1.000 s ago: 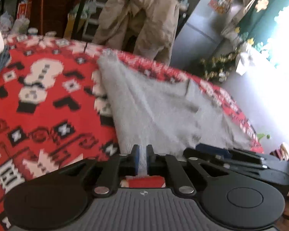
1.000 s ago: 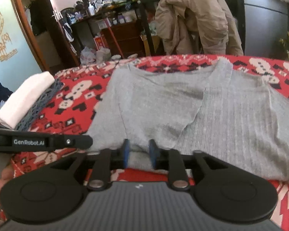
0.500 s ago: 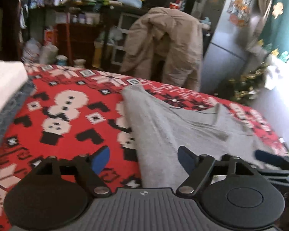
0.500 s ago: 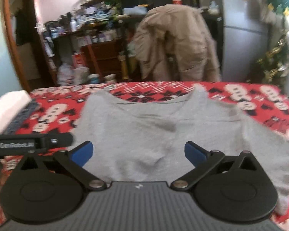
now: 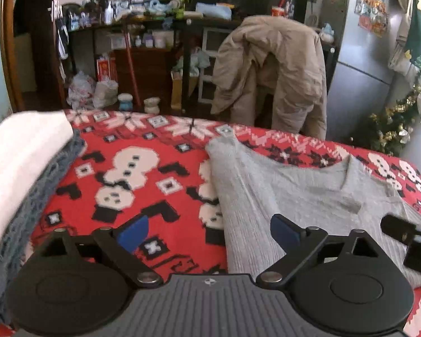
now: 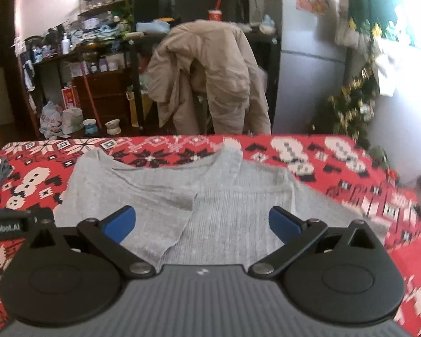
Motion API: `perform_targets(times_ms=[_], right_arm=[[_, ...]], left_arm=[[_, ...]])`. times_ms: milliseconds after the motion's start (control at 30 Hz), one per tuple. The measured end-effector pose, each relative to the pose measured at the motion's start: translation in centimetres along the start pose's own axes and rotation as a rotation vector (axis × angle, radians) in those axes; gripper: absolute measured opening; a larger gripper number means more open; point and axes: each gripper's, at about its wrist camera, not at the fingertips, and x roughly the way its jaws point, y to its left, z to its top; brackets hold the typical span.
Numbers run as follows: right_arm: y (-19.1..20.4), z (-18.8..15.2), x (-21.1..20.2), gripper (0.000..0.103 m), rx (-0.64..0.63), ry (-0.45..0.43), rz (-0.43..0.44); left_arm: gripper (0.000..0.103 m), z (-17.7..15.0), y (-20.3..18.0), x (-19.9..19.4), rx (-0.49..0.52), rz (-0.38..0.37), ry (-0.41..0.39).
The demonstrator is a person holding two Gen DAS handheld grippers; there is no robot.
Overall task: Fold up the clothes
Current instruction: 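Open both tools and lift them away from the folded shirt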
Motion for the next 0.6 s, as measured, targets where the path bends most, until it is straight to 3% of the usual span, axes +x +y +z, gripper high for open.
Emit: perform_targets(times_ms=[167, 333, 433, 500, 600], right_arm=[[0.9, 0.4, 0.0, 0.102, -0.087, 0.02, 0.004], [0.7, 0.7, 1.2, 0.102, -0.044, 0.079, 0.0], [0.0, 0.9, 1.3, 0.102, 0.052, 0.04, -0.021], [-0.5, 1.0, 1.5, 0.102, 0.106, 0.043, 0.02], [-0.1, 0.9, 1.7, 0.089, 0.097, 0.035, 0.076]], left_arm=[[0.095, 0.9, -0.6, -1.0, 0.047, 0.016, -0.071], [0.095, 1.6, -1.8, -1.2, 0.135, -0.011, -0.018], [0.095, 1.7, -1.5, -0.8, 0.051, -0.066, 0.035], [0.092, 2.1, -0.7, -0.1, -0.041, -0.122, 0.105], [0.073, 2.5, 0.4, 0.8, -0.155, -0.216, 0.18]])
